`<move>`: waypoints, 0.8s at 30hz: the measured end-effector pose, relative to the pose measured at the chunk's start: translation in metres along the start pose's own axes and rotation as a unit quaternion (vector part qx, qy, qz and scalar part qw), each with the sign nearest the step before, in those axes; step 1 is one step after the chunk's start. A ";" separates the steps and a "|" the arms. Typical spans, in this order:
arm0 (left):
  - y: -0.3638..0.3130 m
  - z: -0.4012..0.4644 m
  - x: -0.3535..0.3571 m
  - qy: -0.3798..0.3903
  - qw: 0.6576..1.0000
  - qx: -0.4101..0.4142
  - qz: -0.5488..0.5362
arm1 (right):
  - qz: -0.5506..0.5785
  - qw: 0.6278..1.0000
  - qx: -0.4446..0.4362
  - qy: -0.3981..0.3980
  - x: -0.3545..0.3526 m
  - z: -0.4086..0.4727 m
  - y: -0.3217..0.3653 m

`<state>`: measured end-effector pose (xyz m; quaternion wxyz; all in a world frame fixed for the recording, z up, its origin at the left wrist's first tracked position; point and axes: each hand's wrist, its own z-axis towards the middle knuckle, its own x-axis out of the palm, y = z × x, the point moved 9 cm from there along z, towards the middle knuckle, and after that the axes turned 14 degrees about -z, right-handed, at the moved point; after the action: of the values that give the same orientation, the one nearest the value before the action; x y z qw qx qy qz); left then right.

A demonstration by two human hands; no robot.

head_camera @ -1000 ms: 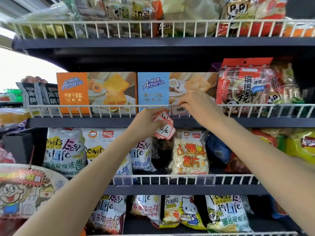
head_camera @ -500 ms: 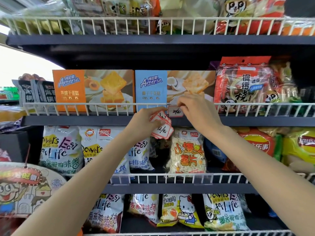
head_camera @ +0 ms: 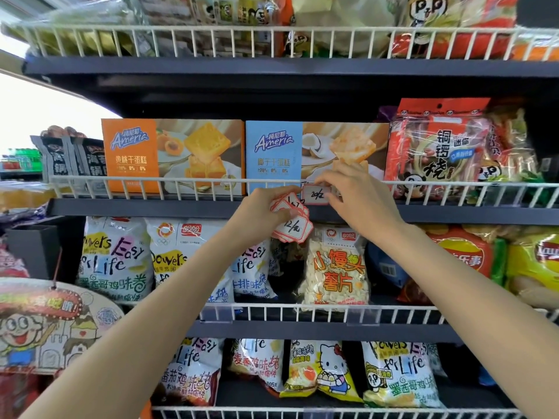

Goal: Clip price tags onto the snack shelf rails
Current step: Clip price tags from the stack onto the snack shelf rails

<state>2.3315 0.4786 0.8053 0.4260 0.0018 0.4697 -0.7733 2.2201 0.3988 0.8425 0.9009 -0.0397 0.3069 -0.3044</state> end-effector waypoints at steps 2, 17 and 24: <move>0.000 0.001 0.000 -0.006 1.000 0.005 -0.001 | 0.004 1.000 0.000 0.004 0.003 -0.004 -0.001; -0.007 0.000 0.005 -0.088 0.996 -0.028 -0.023 | 0.013 0.999 -0.047 -0.016 0.008 -0.013 0.004; -0.024 -0.013 0.023 -0.171 0.977 -0.035 -0.119 | 0.339 0.937 0.068 0.043 0.001 -0.017 -0.023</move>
<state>2.2960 0.4776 0.8066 0.4052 -0.2016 0.4134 -0.7901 2.1990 0.3817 0.8337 0.9370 0.1417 0.3193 -0.0023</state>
